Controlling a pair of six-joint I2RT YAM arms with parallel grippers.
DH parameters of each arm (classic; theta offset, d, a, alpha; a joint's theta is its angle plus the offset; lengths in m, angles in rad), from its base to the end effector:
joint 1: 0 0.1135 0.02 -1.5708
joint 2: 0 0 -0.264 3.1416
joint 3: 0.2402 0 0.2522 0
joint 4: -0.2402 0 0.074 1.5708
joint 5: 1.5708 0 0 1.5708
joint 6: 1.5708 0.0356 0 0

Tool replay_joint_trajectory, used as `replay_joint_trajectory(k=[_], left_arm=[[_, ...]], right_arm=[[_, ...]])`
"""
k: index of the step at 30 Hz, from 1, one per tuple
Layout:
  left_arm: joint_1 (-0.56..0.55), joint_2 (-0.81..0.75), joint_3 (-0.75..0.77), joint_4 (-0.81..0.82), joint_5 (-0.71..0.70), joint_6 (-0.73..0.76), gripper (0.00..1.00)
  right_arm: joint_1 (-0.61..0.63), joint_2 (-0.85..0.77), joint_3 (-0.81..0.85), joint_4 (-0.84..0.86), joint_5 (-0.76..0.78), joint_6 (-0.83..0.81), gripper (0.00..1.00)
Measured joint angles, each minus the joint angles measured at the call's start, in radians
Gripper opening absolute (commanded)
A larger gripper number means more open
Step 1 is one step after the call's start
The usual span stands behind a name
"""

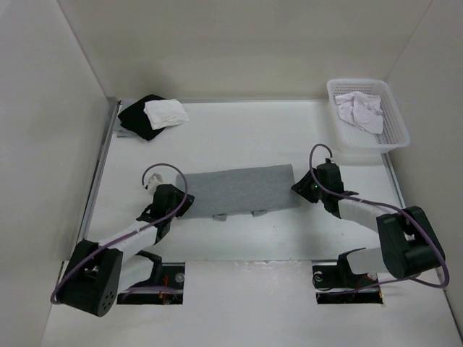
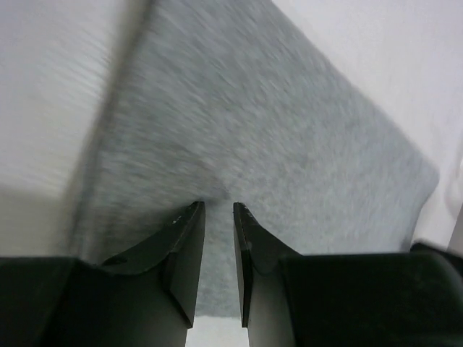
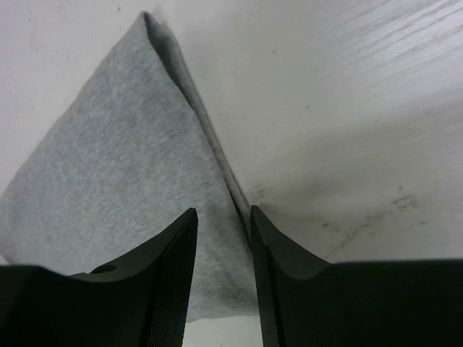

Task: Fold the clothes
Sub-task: Fold the tank top

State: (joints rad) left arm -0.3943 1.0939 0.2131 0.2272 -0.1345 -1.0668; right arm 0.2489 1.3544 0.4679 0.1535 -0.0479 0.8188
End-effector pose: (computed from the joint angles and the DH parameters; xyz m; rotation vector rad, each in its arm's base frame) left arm 0.1752 -0.0677 0.1309 -0.8297 2.1425 -0.6413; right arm 0.2381 0.0623 0.1462 0.6442 2.2895 0.5879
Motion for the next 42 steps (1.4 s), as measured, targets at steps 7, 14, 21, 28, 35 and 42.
replay_joint_trajectory(k=[7, 14, 21, 28, 35, 42], left_arm=[[0.275, 0.034, -0.004, 0.060, 0.062, 0.016, 0.24], [0.281, -0.007, 0.010, 0.066, 0.087, 0.047, 0.27], [0.211, -0.103, 0.062, 0.072, 0.085, 0.068, 0.27], [0.152, -0.166, 0.080, 0.076, 0.085, 0.076, 0.27], [0.055, -0.190, 0.082, 0.077, 0.062, 0.081, 0.27], [-0.051, -0.168, 0.082, 0.078, 0.044, 0.083, 0.28]], right_arm=[[0.047, -0.051, -0.010, -0.003, -0.035, -0.008, 0.57], [0.060, 0.005, -0.010, 0.034, -0.108, -0.003, 0.50], [0.092, 0.114, -0.019, 0.194, -0.180, 0.055, 0.38], [0.085, 0.185, -0.034, 0.297, -0.205, 0.127, 0.05], [0.078, -0.170, -0.104, 0.130, -0.072, 0.107, 0.02], [0.095, -0.531, -0.006, -0.208, 0.092, -0.001, 0.03]])
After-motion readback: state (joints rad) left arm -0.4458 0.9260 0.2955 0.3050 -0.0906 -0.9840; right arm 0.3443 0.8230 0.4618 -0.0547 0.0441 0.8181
